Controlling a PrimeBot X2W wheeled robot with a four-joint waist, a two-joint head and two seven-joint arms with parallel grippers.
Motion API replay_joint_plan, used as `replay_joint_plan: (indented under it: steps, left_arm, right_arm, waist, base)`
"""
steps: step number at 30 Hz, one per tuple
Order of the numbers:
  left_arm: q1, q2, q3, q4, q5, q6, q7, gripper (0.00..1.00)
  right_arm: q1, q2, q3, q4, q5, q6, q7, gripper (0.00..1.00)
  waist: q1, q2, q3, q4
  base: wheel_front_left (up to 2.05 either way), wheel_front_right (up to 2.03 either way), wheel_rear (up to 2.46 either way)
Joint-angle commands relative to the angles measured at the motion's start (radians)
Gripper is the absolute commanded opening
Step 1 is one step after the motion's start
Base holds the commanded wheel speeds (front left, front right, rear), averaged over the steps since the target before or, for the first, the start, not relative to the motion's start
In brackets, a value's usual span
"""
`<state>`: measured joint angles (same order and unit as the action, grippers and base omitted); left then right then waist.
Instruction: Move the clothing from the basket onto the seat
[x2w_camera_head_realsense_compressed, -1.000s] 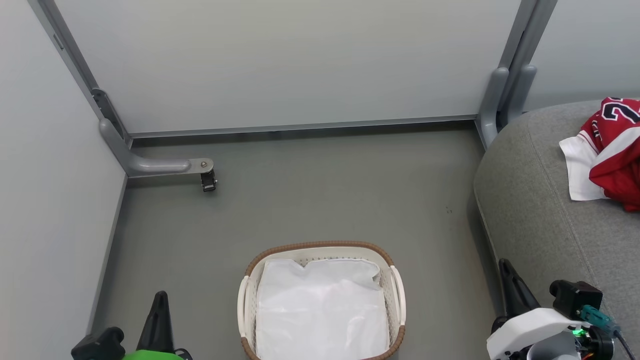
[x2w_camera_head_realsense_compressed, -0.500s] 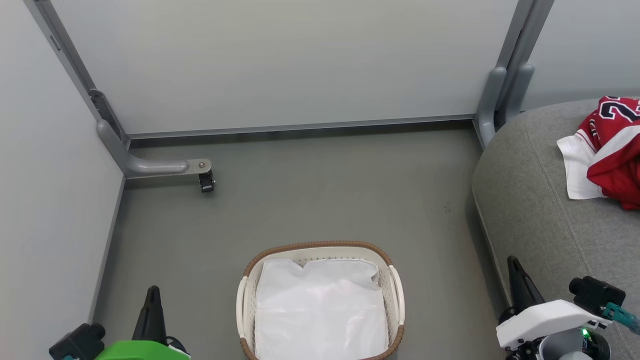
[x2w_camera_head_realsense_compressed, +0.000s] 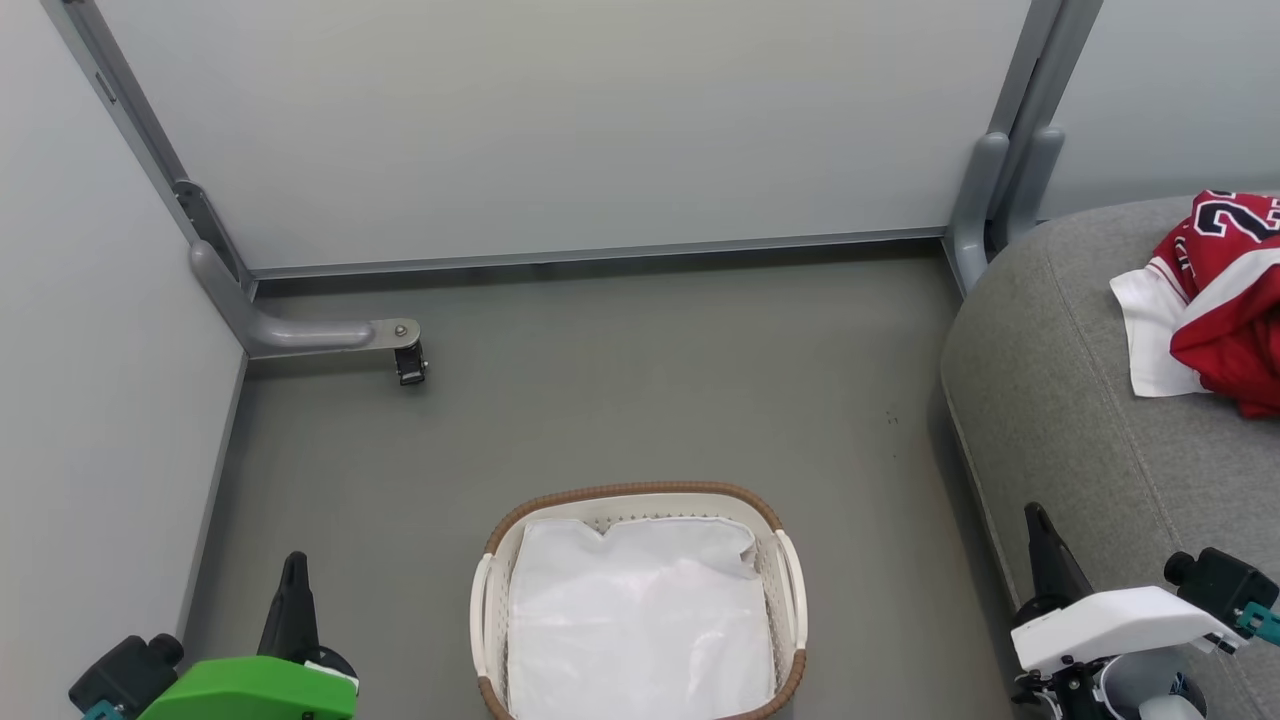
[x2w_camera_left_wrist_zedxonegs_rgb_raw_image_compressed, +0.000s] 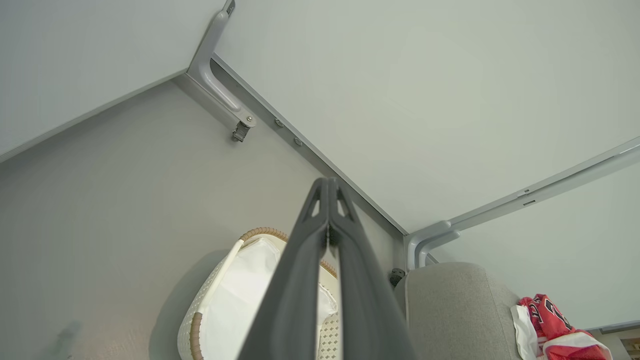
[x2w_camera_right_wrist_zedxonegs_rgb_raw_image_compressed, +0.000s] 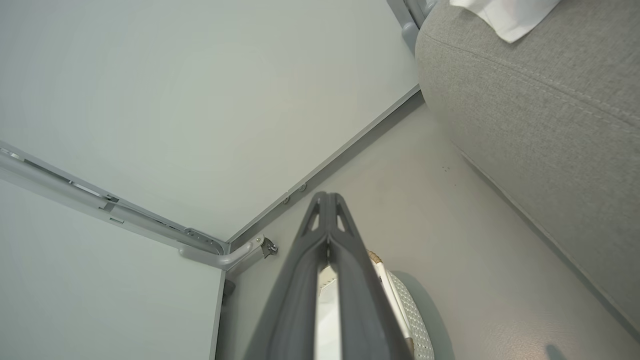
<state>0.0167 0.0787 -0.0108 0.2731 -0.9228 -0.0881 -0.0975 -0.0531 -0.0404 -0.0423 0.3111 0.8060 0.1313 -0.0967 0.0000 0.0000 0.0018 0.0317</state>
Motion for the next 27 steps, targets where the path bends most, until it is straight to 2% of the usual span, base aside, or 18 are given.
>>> replay_joint_plan:
  steps: [1, 27]
  left_arm:
    - [-0.033, 0.001, 0.008, -0.013, -0.027, -0.007, 0.007, 0.00]
    - [-0.072, -0.011, 0.056, -0.020, -0.284, -0.021, 0.088, 0.00]
  right_arm:
    - [-0.025, -0.006, -0.006, -0.018, 0.034, 0.000, 0.009, 0.00]
    - [-0.040, -0.009, -0.032, -0.038, 0.332, 0.000, 0.087, 0.00]
  waist:
    - [0.0000, 0.0000, 0.000, 0.000]
    - [0.0000, 0.0000, 0.000, -0.010]
  base:
    - [0.00, 0.00, 0.00]
    - [0.00, 0.00, 0.00]
